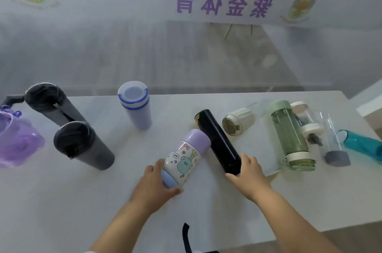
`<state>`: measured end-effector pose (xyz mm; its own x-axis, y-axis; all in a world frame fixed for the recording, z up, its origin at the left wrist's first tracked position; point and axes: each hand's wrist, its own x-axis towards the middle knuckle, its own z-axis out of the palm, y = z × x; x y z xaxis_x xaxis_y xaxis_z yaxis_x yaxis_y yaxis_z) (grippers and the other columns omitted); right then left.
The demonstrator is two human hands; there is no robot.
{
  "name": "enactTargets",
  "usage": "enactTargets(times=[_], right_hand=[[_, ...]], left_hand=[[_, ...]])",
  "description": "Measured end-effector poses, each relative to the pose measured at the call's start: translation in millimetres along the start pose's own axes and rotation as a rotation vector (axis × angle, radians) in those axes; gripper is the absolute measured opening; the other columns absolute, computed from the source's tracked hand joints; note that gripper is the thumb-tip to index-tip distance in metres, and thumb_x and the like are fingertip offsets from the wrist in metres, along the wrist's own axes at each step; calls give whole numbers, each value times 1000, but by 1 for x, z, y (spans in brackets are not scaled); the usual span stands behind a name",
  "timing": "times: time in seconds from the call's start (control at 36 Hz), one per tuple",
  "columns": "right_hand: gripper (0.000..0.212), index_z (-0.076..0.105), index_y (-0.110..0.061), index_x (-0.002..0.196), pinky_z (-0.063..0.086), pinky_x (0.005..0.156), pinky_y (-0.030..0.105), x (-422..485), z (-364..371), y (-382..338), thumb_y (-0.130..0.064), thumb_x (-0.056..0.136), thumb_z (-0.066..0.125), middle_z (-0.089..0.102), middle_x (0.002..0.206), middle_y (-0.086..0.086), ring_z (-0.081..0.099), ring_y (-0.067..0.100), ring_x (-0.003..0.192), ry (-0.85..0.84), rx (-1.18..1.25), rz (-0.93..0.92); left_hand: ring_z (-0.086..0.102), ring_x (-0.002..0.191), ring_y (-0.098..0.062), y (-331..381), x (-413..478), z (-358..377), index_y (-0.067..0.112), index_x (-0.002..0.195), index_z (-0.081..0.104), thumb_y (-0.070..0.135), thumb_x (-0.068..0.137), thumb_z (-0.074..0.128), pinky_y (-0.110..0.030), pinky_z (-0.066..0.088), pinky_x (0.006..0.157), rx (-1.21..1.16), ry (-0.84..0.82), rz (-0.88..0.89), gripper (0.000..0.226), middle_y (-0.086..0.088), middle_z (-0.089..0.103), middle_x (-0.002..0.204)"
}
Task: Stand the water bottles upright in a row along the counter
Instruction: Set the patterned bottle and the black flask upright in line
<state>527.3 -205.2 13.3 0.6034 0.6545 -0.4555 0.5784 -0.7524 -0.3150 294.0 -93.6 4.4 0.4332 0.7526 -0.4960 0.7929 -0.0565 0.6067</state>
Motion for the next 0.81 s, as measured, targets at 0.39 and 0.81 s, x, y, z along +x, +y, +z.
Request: enactTargets(times=[0.39,0.81], right_hand=[[53,34,-11,112,51,86,44,25,2,4,-34,78,68,49,117,11,54,31,104,-85,51,-32],[50,36,-17,99,53,73,40,31,-21,7,-36,64,66,54,97,4,57,26,86,-49,77,-81]], left_hand=[[50,85,1,-4,-12,15,24,108,53,18,48,85,-15,40,64,-226,320,-25,68,0,49,104],[58,93,-15,53,-23,-49,28,122,49,18,50,88,-21,47,76,-151,552,234,83,6,57,109]])
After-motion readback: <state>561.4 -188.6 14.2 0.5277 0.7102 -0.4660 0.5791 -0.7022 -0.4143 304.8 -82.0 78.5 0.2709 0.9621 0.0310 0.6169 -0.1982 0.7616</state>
